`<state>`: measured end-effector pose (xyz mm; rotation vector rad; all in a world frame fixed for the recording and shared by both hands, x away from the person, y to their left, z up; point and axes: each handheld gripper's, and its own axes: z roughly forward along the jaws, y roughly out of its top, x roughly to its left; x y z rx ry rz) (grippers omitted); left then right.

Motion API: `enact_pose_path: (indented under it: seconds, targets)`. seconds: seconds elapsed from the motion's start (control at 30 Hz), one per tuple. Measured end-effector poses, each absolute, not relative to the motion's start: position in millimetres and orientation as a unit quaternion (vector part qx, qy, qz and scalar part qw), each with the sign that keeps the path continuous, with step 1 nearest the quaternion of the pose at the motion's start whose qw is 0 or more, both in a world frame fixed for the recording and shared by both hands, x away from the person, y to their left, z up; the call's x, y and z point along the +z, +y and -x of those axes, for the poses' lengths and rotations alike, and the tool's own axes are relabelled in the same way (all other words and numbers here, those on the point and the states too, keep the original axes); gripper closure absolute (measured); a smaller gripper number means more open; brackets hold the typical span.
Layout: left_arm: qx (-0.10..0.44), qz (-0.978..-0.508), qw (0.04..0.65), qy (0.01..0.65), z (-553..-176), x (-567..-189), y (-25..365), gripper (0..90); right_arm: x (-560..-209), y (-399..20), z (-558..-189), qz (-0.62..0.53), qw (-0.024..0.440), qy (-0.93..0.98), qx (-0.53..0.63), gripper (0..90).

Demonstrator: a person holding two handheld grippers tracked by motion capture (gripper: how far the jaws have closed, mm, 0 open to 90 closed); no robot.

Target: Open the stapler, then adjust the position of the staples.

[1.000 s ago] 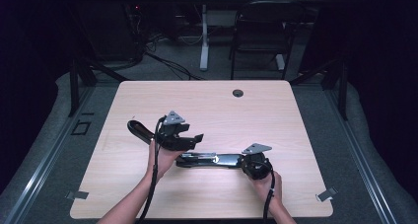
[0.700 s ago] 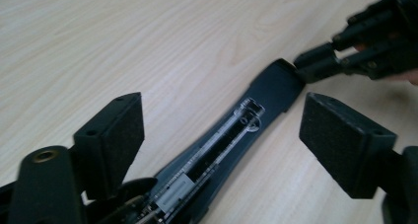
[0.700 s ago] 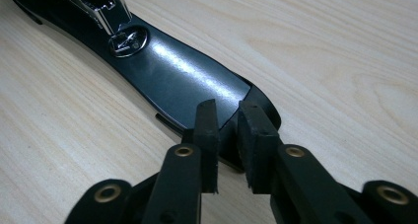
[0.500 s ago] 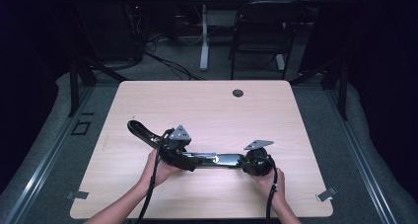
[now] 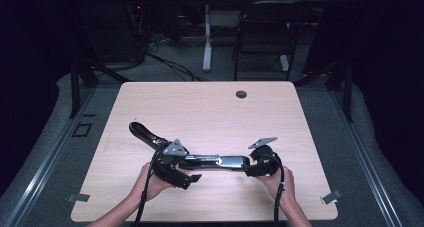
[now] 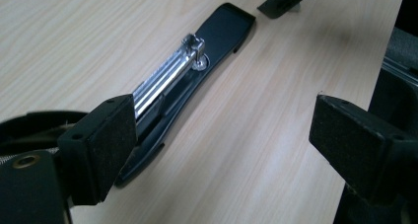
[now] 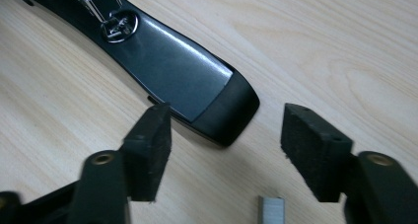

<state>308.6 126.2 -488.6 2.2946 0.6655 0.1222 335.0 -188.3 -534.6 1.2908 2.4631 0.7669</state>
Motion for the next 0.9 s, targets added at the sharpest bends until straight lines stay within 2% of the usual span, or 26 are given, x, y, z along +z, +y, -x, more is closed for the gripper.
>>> enact_pose_path:
  seconds: [0.23,0.5,0.6,0.7,0.8,0.9]
  targets:
    - [0.037,-0.9,0.355,0.249,-299.2,-493.3,135.3,8.5,-528.6,-197.0,-338.1,-0.448,0.103,0.852,0.252,16.2]
    - [0.03,-0.905,0.347,0.243,-286.4,-496.2,145.6,6.5,-514.9,-214.3,-342.8,-0.454,0.097,0.849,0.251,10.4]
    - [0.02,-0.909,0.341,0.239,-284.6,-498.4,148.8,4.9,-512.1,-220.8,-347.6,-0.469,0.065,0.854,0.215,3.4]
    - [0.013,-0.914,0.33,0.236,-283.5,-503.0,151.5,3.4,-514.9,-225.2,-350.0,-0.474,0.04,0.858,0.195,3.5]
    - [0.012,-0.915,0.327,0.238,-282.0,-504.5,153.7,2.8,-515.5,-224.5,-350.6,-0.473,0.039,0.861,0.183,4.1]
    - [0.01,-0.916,0.318,0.243,-280.7,-508.7,161.5,2.4,-516.0,-222.1,-349.9,-0.466,0.037,0.864,0.187,14.6]
